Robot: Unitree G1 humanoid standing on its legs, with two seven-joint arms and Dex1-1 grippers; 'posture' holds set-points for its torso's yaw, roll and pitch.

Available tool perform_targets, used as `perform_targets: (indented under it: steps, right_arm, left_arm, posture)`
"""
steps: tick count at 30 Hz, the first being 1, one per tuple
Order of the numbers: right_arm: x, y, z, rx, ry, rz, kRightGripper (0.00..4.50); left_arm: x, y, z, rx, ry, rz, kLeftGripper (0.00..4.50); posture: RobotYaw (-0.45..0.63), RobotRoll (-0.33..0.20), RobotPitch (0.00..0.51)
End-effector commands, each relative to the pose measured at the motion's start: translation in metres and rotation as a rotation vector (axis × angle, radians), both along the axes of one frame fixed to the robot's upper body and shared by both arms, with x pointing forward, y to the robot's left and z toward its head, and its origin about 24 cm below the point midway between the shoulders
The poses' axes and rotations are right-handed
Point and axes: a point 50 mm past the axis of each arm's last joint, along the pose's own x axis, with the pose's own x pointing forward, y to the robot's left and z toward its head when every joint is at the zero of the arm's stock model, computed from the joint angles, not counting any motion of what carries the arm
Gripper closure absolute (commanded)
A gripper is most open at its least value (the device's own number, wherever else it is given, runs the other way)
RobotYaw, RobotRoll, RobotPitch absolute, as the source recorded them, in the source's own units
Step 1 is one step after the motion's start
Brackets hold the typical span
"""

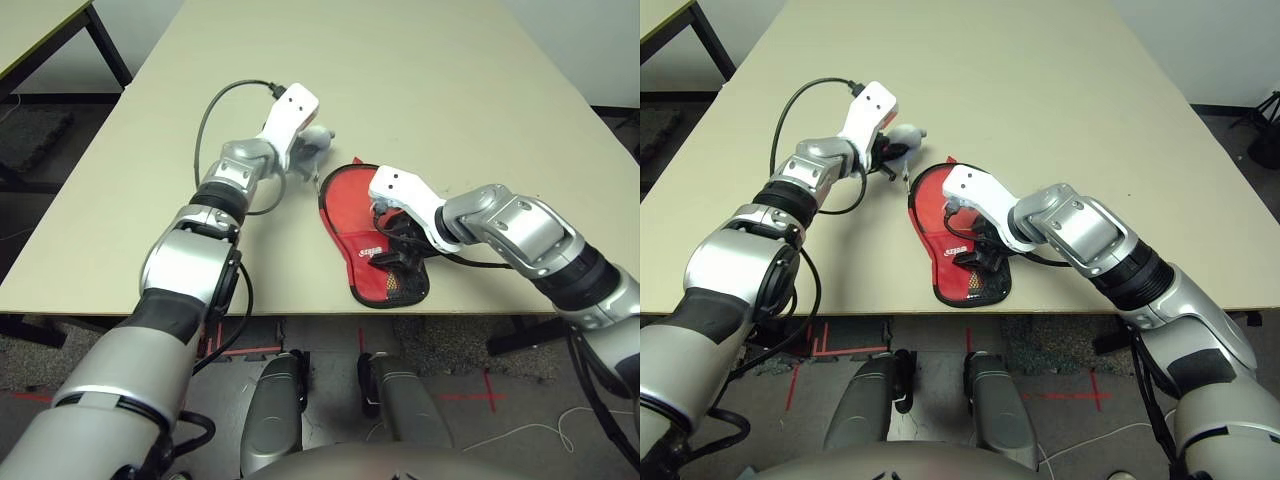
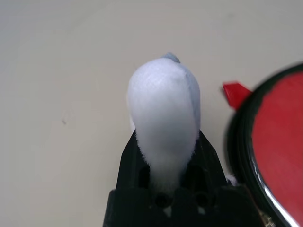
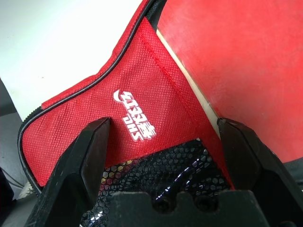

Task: Store the ping-pong paddle in its case and zip it.

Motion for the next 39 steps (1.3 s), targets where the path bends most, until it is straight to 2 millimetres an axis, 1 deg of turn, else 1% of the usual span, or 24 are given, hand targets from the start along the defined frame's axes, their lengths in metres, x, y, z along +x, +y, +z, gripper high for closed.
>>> perform_targets:
  steps: [1,2,4,5,12,15,18,23,26,30,32,34,36,37,39]
  right_arm:
    - [-0.007,0.007,-0.017,-0.017,0.072,0.004,0.0]
    - [-0.008,0.009,-0.017,-0.013,0.076,0.008,0.0]
    - [-0.01,0.013,-0.017,-0.008,0.079,0.013,0.0]
    - [-0.011,0.015,-0.016,-0.006,0.078,0.014,0.0]
    - [-0.012,0.021,-0.012,0.021,0.067,-0.003,0.0]
    - [-0.012,0.022,-0.01,0.028,0.066,-0.008,0.0]
    - [-0.011,0.023,-0.009,0.039,0.059,-0.017,0.0]
    - [-0.008,0.026,-0.007,0.073,0.043,-0.021,0.0]
    - [-0.007,0.028,-0.006,0.086,0.037,-0.018,0.0]
    - [-0.005,0.03,-0.004,0.103,0.032,-0.015,0.0]
    - [-0.005,0.03,-0.003,0.115,0.033,-0.018,0.0]
    - [-0.003,0.029,0.001,0.132,0.028,-0.027,0.0]
    - [-0.001,0.028,0.003,0.146,0.025,-0.035,0.0]
    - [0.0,0.027,0.004,0.15,0.025,-0.039,0.0]
    - [0.002,0.026,0.005,0.161,0.025,-0.054,0.0]
  left_arm:
    - [0.001,-0.023,0.014,0.003,-0.094,0.002,4.01]
    - [0.0,-0.031,0.015,0.002,-0.107,-0.007,4.01]
    - [-0.003,-0.048,0.013,0.008,-0.123,-0.041,4.01]
    - [-0.004,-0.054,0.012,0.006,-0.125,-0.055,4.01]
    - [-0.021,-0.102,0.002,-0.031,-0.116,-0.195,4.01]
    - [-0.027,-0.114,-0.002,-0.044,-0.11,-0.236,4.01]
    - [-0.029,-0.118,-0.002,-0.061,-0.116,-0.244,4.01]
    - [-0.028,-0.117,-0.002,-0.106,-0.108,-0.215,4.01]
    - [-0.029,-0.119,-0.003,-0.113,-0.093,-0.241,4.01]
    - [-0.026,-0.113,0.001,-0.129,-0.09,-0.238,4.01]
    - [-0.023,-0.108,0.008,-0.135,-0.108,-0.24,3.28]
    - [-0.015,-0.091,0.025,-0.146,-0.154,-0.221,2.63]
    - [-0.01,-0.078,0.038,-0.161,-0.184,-0.203,1.83]
    - [-0.009,-0.075,0.041,-0.166,-0.192,-0.197,1.44]
    - [-0.004,-0.058,0.057,-0.169,-0.236,-0.172,0.65]
  posture:
    - [0.02,0.0,0.218]
    - [0.02,0.0,0.218]
    - [-0.03,0.0,0.231]
    - [-0.04,0.0,0.232]
    - [-0.09,0.0,0.242]
    - [-0.1,0.0,0.245]
    - [-0.1,0.0,0.248]
    - [-0.09,0.0,0.246]
    - [-0.08,0.0,0.247]
    - [-0.05,0.0,0.241]
    - [-0.04,0.0,0.236]
    - [-0.01,0.0,0.227]
    - [0.0,0.0,0.221]
    - [0.0,0.0,0.218]
    - [0.01,0.0,0.212]
